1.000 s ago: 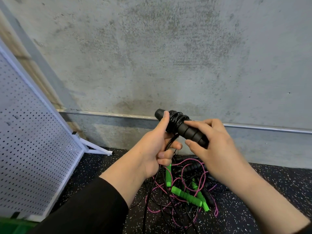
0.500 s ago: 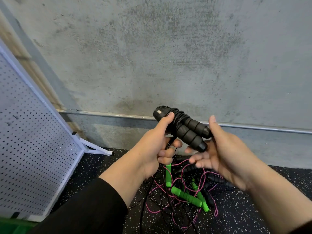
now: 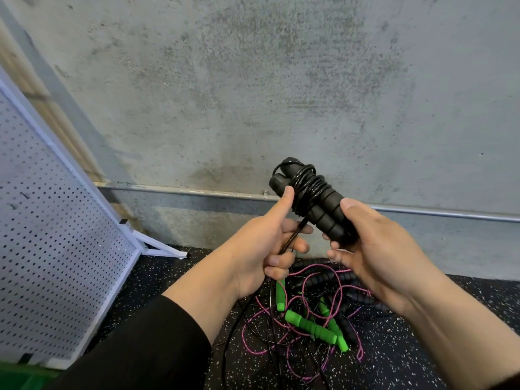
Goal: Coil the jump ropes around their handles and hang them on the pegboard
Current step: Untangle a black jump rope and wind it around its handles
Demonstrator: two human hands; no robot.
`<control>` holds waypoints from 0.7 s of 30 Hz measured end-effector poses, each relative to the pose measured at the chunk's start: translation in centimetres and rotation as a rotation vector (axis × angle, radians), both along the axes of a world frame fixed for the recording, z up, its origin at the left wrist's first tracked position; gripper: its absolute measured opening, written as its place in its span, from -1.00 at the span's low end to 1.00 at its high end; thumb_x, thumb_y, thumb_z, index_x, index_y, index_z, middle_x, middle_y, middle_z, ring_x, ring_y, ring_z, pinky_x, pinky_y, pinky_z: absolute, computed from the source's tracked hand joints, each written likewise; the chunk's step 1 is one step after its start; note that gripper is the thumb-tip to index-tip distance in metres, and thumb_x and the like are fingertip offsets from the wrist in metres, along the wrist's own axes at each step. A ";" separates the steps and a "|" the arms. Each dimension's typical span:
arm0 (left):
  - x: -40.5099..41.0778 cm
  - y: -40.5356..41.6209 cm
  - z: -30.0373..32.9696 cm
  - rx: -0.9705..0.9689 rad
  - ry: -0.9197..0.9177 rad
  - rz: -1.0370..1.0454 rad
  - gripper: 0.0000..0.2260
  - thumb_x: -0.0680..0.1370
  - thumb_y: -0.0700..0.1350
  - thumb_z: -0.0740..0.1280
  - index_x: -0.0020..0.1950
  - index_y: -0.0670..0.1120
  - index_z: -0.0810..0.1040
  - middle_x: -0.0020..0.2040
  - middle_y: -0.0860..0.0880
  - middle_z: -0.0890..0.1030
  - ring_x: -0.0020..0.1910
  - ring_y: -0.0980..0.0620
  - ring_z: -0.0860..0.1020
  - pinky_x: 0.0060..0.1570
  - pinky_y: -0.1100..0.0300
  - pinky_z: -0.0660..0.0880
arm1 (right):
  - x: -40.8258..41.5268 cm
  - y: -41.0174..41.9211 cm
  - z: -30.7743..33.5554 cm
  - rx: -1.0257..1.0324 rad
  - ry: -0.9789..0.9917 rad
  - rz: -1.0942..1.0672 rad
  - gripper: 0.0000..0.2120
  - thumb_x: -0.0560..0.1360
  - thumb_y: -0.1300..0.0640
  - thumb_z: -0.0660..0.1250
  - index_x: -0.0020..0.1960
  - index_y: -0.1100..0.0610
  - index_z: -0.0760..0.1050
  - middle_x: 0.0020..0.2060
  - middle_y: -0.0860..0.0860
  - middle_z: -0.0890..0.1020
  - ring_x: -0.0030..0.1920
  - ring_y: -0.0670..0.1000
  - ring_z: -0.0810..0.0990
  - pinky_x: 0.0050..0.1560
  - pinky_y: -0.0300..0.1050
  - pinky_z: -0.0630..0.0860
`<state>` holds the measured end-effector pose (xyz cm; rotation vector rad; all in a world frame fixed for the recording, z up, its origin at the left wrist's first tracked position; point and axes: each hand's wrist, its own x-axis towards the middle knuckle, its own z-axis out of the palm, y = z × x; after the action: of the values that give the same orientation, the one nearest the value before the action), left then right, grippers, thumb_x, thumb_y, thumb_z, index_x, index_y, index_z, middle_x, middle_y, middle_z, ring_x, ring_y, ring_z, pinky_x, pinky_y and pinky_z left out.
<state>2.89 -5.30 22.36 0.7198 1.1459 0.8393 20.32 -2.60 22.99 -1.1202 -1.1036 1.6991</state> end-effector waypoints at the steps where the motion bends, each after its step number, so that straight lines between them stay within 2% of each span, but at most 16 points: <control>1: 0.0 0.0 -0.1 -0.007 0.000 0.000 -0.10 0.46 0.55 0.10 0.35 -0.22 0.50 -0.26 0.02 0.44 -0.49 0.13 0.08 -0.60 0.30 0.08 | 0.0 0.0 -0.1 0.050 -0.056 -0.005 -0.76 0.68 0.00 0.20 0.14 0.02 0.63 -0.23 -0.07 0.64 -0.23 -0.04 0.48 -0.19 -0.09 0.53; 4: 0.0 0.1 0.0 -0.023 -0.031 0.022 -0.14 0.46 0.56 0.07 0.26 -0.19 0.53 -0.28 0.02 0.43 -0.50 0.14 0.07 -0.61 0.30 0.07 | -0.1 -0.2 -0.3 0.187 -0.221 -0.012 -0.78 0.67 0.01 0.22 0.15 -0.09 0.64 -0.17 -0.12 0.66 -0.22 -0.05 0.52 -0.14 -0.03 0.61; 7: -0.1 0.2 -0.1 -0.035 -0.065 0.073 -0.14 0.46 0.56 0.08 0.25 -0.20 0.55 -0.27 0.00 0.48 -0.51 0.14 0.09 -0.61 0.30 0.08 | -0.1 0.0 -0.5 0.383 -0.418 0.013 -0.80 0.65 0.00 0.25 0.15 -0.24 0.60 -0.11 -0.16 0.68 -0.21 -0.14 0.60 -0.04 0.07 0.67; 8: -0.2 0.2 -0.1 -0.040 -0.068 0.090 -0.13 0.46 0.56 0.09 0.27 -0.20 0.56 -0.26 -0.01 0.50 -0.52 0.14 0.10 -0.62 0.30 0.08 | -0.2 0.1 -0.5 0.444 -0.465 0.027 -0.79 0.64 0.00 0.26 0.14 -0.30 0.56 -0.12 -0.23 0.67 -0.20 -0.18 0.60 -0.02 0.02 0.65; 10: -0.2 0.2 -0.1 -0.045 -0.071 0.116 -0.15 0.46 0.55 0.08 0.30 -0.15 0.57 -0.25 -0.04 0.53 -0.54 0.14 0.12 -0.62 0.30 0.08 | -0.3 -0.1 -0.4 0.520 -0.532 0.059 -0.75 0.64 0.03 0.28 0.11 -0.37 0.50 -0.19 -0.31 0.64 -0.22 -0.25 0.58 -0.15 -0.28 0.55; 12: -0.3 0.1 0.0 -0.046 -0.084 0.129 -0.17 0.46 0.56 0.08 0.31 -0.10 0.59 -0.25 -0.04 0.53 -0.54 0.14 0.12 -0.62 0.30 0.07 | -0.2 -0.2 -0.4 0.554 -0.579 0.067 -0.73 0.62 0.05 0.31 0.15 -0.34 0.48 -0.20 -0.21 0.62 -0.22 -0.31 0.54 -0.22 -0.45 0.41; 14: -0.4 0.1 0.0 -0.046 -0.085 0.140 -0.17 0.44 0.57 0.08 0.30 -0.08 0.60 -0.26 -0.04 0.52 -0.54 0.14 0.11 -0.62 0.31 0.06 | -0.1 -0.2 -0.6 0.574 -0.631 0.066 -0.73 0.60 0.03 0.34 0.21 -0.31 0.50 -0.04 -0.14 0.60 -0.10 -0.27 0.53 -0.15 -0.49 0.35; 16: -0.5 0.2 0.0 -0.037 -0.080 0.152 -0.19 0.41 0.59 0.11 0.27 -0.03 0.61 -0.26 -0.03 0.51 -0.53 0.14 0.12 -0.62 0.31 0.07 | 0.0 -0.1 -0.9 0.578 -0.667 0.084 -0.71 0.59 0.02 0.36 0.24 -0.28 0.50 -0.01 -0.10 0.57 -0.05 -0.21 0.52 -0.14 -0.45 0.32; 19: -0.5 0.2 -0.2 -0.008 -0.079 0.162 -0.21 0.35 0.58 0.21 0.30 0.03 0.60 -0.26 -0.03 0.50 -0.50 0.13 0.11 -0.63 0.31 0.11 | 0.0 -0.2 -1.0 0.587 -0.689 0.112 -0.70 0.56 0.03 0.40 0.23 -0.27 0.49 0.03 -0.10 0.57 -0.05 -0.21 0.51 -0.15 -0.47 0.33; 21: -0.7 0.3 -0.3 0.008 -0.066 0.178 -0.24 0.37 0.55 0.27 0.32 0.01 0.59 -0.26 -0.03 0.49 -0.49 0.12 0.11 -0.61 0.30 0.11 | 0.2 -0.2 -0.7 0.565 -0.687 0.147 -0.70 0.54 0.02 0.43 0.18 -0.26 0.47 -0.02 -0.07 0.57 -0.15 -0.23 0.52 -0.17 -0.45 0.37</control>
<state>2.20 -5.00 22.03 0.5978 1.1592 1.0109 20.52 -2.83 22.32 -1.2841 -1.9783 0.9797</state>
